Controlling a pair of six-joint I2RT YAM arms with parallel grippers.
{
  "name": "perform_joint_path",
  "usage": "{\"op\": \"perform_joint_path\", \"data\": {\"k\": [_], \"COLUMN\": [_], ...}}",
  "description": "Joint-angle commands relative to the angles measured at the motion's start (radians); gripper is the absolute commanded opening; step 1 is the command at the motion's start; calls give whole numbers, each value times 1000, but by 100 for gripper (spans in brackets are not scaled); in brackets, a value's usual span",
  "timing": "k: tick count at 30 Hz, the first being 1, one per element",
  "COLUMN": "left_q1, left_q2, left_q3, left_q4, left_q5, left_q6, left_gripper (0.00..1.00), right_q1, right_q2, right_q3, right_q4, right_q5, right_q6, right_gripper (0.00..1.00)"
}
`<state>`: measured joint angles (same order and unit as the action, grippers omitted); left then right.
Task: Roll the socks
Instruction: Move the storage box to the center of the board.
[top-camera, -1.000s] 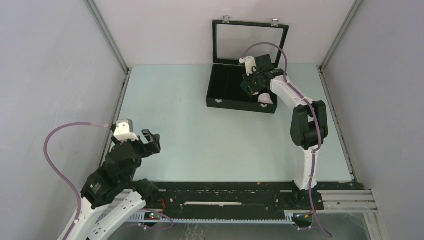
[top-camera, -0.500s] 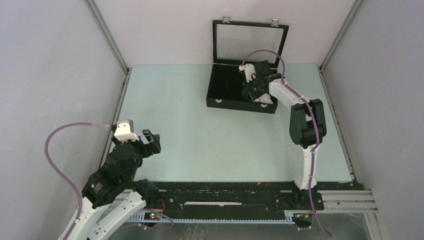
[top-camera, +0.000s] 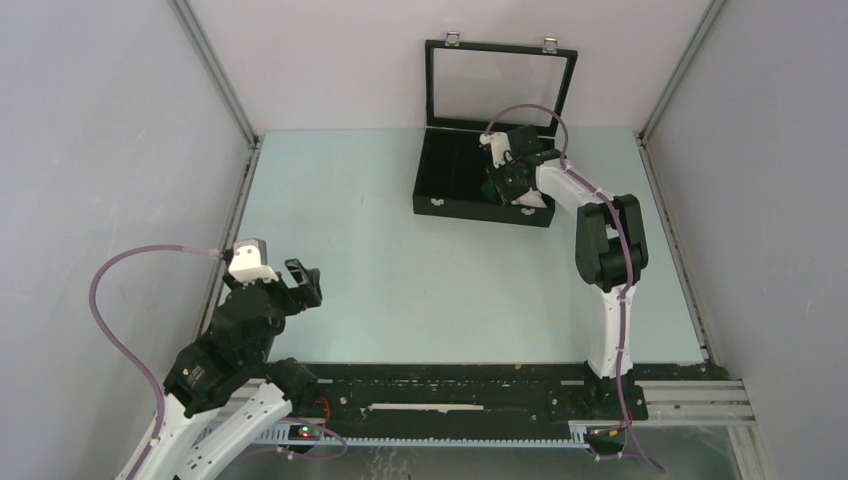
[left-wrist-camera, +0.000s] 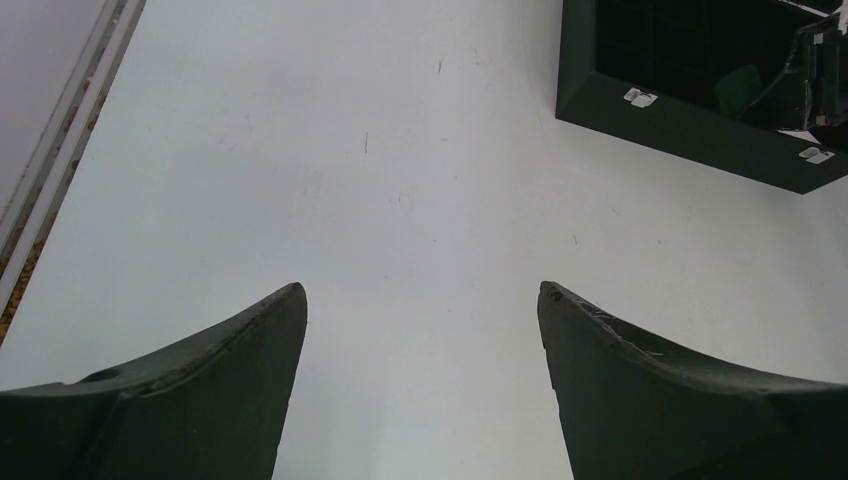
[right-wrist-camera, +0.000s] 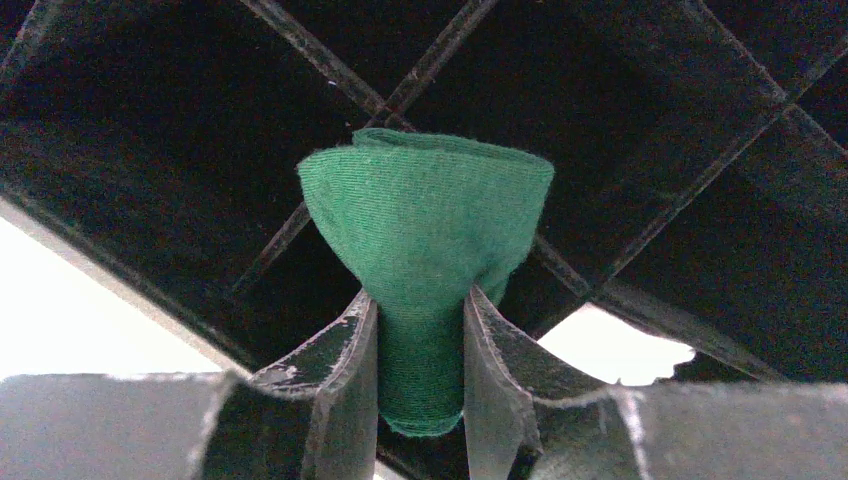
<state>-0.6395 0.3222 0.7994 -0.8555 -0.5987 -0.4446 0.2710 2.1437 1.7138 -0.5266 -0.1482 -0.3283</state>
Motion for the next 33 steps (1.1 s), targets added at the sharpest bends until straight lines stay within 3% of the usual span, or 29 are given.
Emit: {"op": "perform_joint_path", "data": {"k": [1,8,16,33], "left_q1": [6,5,5,5], "left_q2": [7,8,13,-17], "left_q3": [-21,-22,-21,-26], "left_q4": [20,19,19,22], "left_q5": [-21,-27,-23,-18], "left_q6": [-9,-11,-11,-11], "left_gripper": [90,90,90,91], "right_q1": [-23,-23,-24,46], "right_q2": [75,112,-24,-47], "right_q3": [2,62,-61,-147], "right_q4": [-59,-154,-140,-205], "right_q5": [35,64,56,37], "right_q6": [29,50,62,93], "right_gripper": [0,0,0,0]}}
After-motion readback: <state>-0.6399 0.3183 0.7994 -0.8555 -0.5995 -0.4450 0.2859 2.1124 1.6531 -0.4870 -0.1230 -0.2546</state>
